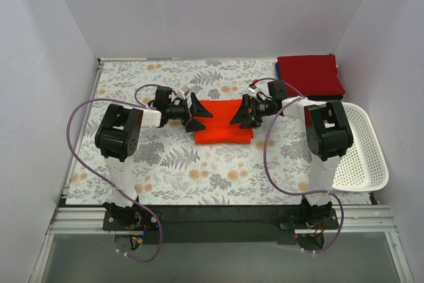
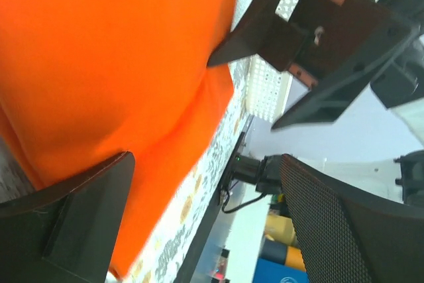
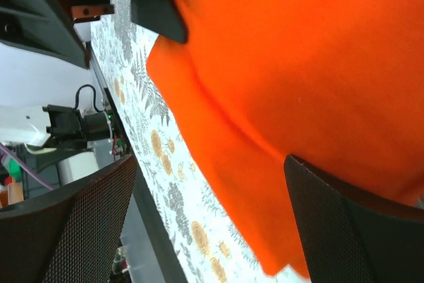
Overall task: Fold and stack the t-shirts
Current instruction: Fold the tshirt
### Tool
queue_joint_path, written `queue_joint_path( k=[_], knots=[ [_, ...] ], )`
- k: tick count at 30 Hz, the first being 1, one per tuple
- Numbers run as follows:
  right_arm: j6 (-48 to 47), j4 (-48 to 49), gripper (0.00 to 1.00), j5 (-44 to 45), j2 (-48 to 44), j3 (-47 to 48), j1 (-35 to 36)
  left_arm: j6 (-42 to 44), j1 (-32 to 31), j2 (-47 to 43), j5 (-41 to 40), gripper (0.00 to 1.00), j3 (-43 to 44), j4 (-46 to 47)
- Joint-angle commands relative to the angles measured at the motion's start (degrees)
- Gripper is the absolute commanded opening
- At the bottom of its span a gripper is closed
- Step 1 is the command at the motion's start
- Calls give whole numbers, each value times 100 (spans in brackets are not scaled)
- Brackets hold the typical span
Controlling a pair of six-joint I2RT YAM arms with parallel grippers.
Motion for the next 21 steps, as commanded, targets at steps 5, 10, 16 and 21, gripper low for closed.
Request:
queue_joint_path(
  k=[5,10,16,21],
  knots=[
    [967,403,98,81,-1509,-452,364,266,-231,-1586,484,91,-397,-96],
    [1338,932,98,10,-1327,-935,593,-23,-539,-1412,318,91,-546,-26],
    [1049,985,98,185,-282,-1349,313,-358,-434,-235,79,91,-933,449],
    [312,345,98,370,-138,-1254,-83,-9,-205,-135,-62,91,-864,80]
  ],
)
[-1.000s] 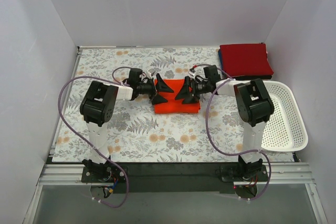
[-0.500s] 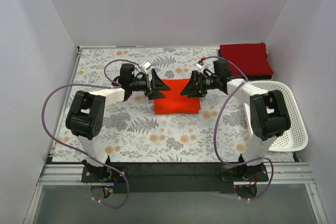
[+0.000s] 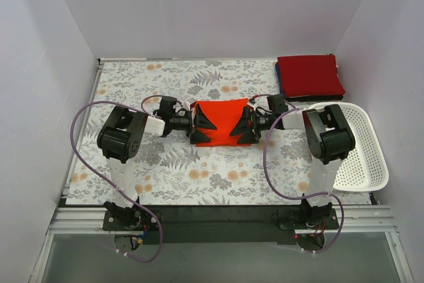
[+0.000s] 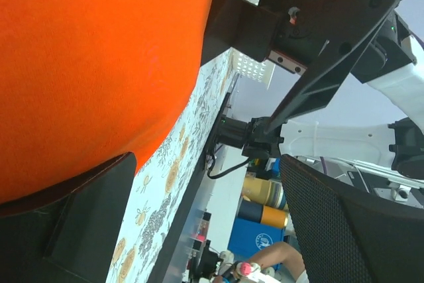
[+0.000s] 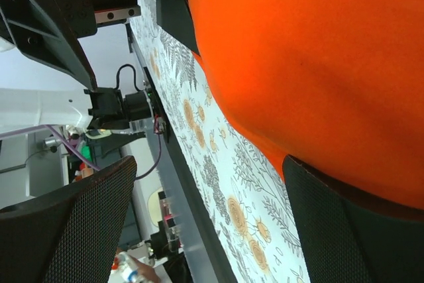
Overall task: Fold and stack the t-shirts
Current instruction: Fold the tshirt
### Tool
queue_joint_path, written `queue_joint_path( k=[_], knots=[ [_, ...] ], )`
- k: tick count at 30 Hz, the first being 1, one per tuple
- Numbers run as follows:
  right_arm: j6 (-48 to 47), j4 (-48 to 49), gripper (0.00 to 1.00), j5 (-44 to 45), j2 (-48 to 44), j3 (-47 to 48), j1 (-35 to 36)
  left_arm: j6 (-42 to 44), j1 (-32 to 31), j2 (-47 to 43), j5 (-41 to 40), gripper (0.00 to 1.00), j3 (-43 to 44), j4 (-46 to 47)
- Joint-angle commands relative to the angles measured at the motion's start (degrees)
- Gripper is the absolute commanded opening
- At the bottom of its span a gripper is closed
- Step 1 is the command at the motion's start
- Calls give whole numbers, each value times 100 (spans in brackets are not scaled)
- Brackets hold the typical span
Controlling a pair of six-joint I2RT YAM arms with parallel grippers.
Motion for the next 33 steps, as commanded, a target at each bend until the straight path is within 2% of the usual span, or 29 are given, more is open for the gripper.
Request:
queue_joint_path(
  k=[1,4,7,10,13,16,21,25,29,30,33],
  knots=[
    [-870,-673,98,801,92,139,-190,382,108,-92,-464,91,41,-510],
    [-862,-893,98,494,-462,359,-129,733,-6,-802,-218,92,209,-606],
    [-783,-929,98,388,-1014,430,20,1216,-156,-1348,-94,92,288,-1089],
    [-774,-903,98,405,-1280,342,56,1585,-156,-1578,-182,92,314,-1476],
    [-835,-807,98,335,-1124,132,82,1569,-173,-1500,-103,92,245,-1495],
    [-993,-718,98,317,-728,-53,117,1569,-191,-1088,-260,93,201,-1354],
    [-1397,-735,98,694,-218,-255,109,1420,45,-280,-481,90,183,-1626],
    [-1766,-1094,98,862,-322,-265,-49,1612,292,-435,-569,90,235,-1968],
    [-2022,-1833,98,643,-945,77,-173,2788,363,-1182,-560,90,586,-3012],
    [-2092,-2052,98,642,-1338,287,-208,2973,363,-1357,-612,90,744,-3128],
    [-2241,-2273,98,931,-1982,639,-296,3799,336,-1658,-875,86,1296,-3831]
  ],
)
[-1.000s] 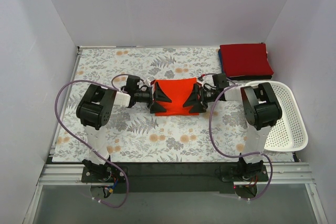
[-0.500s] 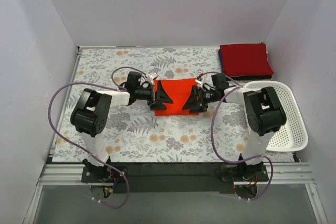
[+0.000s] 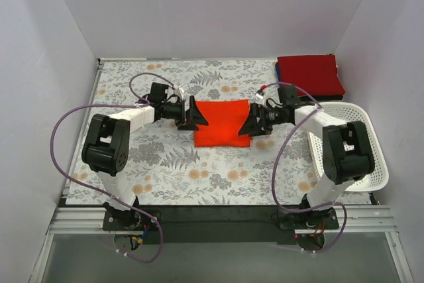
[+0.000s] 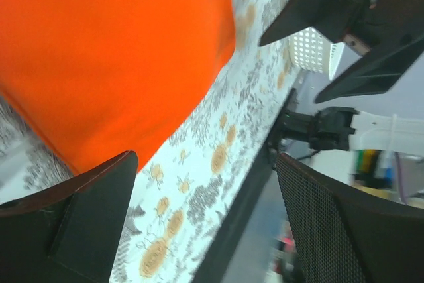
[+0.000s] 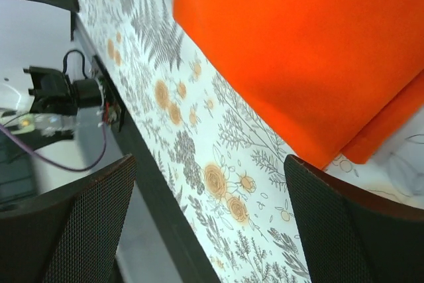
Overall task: Fold and stack the t-shirts
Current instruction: Fold the tshirt
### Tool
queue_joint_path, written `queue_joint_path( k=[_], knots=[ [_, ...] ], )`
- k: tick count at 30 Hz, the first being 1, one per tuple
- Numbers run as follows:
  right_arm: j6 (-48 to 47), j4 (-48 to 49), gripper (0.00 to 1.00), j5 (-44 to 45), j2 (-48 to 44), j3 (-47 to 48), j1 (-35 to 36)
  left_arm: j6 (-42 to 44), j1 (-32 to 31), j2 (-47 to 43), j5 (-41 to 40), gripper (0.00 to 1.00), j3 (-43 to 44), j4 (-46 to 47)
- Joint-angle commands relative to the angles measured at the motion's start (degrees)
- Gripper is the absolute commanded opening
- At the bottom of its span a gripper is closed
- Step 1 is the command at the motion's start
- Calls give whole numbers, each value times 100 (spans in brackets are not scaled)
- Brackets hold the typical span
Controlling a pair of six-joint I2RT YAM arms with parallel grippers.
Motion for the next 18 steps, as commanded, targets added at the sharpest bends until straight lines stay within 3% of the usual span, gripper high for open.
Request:
queue_joint_path(
  k=[1,7,11,18],
  knots=[
    [-469,-590,98,551,-956,654,-132,1557,-24,-696,-498,85,813,-1045],
    [-918,-679,98,1685,-1554,708,-422,3421,-858,-714,-1877,76,1473,-1328],
    [-708,-504,98,1995,-1651,470,-816,5274,-1455,-688,-2089,72,1378,-1030],
    [57,-275,98,2047,-1415,118,-1213,6560,-2414,-407,-2546,60,912,-142]
  ],
)
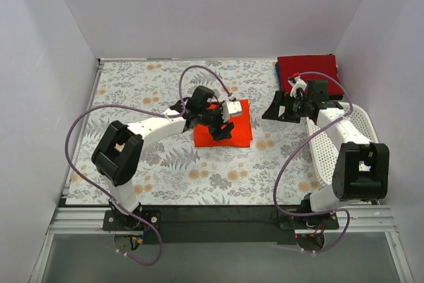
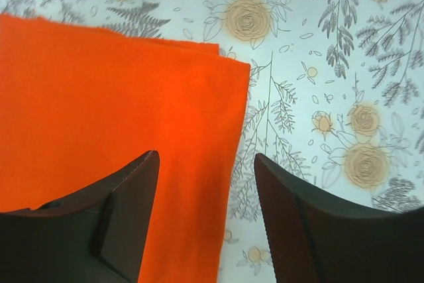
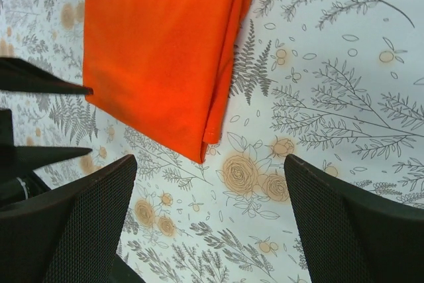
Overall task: Fold and stack the t-shirts
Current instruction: Fold the tshirt, then neatly place the folded tshirt to the corner
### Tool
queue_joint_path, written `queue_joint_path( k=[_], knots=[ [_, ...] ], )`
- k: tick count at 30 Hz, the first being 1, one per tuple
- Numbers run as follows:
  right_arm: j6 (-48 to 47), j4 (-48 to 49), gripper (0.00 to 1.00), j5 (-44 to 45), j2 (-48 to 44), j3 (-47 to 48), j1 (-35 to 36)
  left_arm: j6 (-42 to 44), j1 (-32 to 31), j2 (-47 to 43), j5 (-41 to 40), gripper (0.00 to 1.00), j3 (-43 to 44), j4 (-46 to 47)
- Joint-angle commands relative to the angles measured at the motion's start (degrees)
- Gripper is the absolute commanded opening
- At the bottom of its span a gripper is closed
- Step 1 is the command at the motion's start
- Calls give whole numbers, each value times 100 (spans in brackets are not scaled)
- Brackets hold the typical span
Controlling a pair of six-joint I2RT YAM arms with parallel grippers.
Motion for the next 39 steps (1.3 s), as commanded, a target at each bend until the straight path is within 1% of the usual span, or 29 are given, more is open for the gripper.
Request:
queue_joint_path(
  k=[1,2,3,7,8,10,14,15,19,20,29,39],
  knots=[
    [390,114,98,128,118,-133,-44,1128,-345,133,-455,58,-203,684],
    [399,123,98,128,144,-142,-44,1120,-502,177,-490,57,-265,808],
    [408,141,98,146,145,-159,-44,1390,-574,213,-586,56,-361,940],
    [399,185,98,208,259,-239,-44,1769,-811,493,-701,48,-415,1519],
    [408,193,98,190,311,-265,-44,1805,-855,625,-693,44,-354,1521],
    [460,211,98,137,399,-309,-44,1875,-873,757,-605,42,-160,1521],
    [662,106,98,-126,908,-230,-44,1990,-970,995,-420,39,51,1486],
    [706,88,98,-188,979,-204,-44,2008,-987,1065,-403,36,95,1486],
    [881,237,98,-346,1041,-256,-44,1990,-1014,1250,-280,34,323,1398],
    [917,281,98,-355,1032,-265,-44,1999,-1023,1267,-210,34,358,1241],
    [1216,598,98,-487,1129,-309,-35,1955,-1119,1136,28,29,254,1082],
    [1260,730,98,-531,1032,-502,-35,1849,-1128,1619,-201,29,447,844]
  ],
)
